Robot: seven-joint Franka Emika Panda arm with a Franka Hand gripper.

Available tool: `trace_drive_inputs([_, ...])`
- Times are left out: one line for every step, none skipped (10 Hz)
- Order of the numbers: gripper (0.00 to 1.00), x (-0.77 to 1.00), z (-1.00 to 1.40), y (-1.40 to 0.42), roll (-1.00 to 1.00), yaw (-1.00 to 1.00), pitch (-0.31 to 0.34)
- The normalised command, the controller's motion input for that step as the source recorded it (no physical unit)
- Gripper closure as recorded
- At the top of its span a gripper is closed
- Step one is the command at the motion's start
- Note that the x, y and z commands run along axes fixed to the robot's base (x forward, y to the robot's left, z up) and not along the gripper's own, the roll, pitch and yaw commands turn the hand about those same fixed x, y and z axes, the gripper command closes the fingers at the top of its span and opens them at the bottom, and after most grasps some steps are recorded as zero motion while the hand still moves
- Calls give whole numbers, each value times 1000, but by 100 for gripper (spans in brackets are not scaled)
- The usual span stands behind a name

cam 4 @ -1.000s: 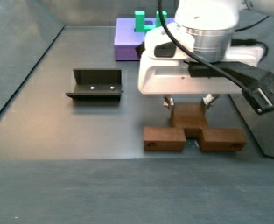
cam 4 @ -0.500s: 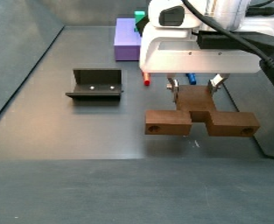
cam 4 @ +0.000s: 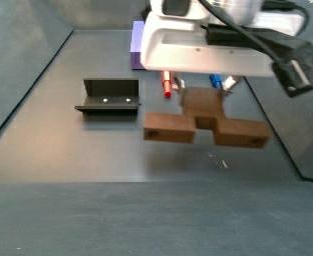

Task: Pick up the brown object. Move up. Place the brown object on the fixture. Regrasp the brown object. Move to above the board. Insert the brown object.
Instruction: Place the brown object on the fixture.

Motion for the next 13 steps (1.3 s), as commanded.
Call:
trace_drive_inputs([100,1000,0,-349,-337,0,0])
trace_drive_inputs([100,1000,0,-357,-340,0,0])
trace_drive_inputs([100,997,3,-403,-317,0,0])
trace_drive_inputs([100,983,89,-409,-340,0,9])
trace_drive_inputs([100,943,197,-366,-431,0,6])
trace_drive_inputs([100,920,249,-314,-511,0,6])
trace_drive_inputs([100,909,289,-286,-560,0,6])
trace_drive_inputs([100,909,294,-271,-583,0,3])
trace_drive_inputs([100,974,180,-283,-571,-11,37])
trace_drive_inputs([100,1000,123,-249,-571,-20,57])
trace_drive_inputs([100,1000,83,-226,-574,-26,57])
trace_drive_inputs([100,1000,46,-186,-594,-46,49])
trace_drive_inputs([100,1000,11,-180,-597,-51,57])
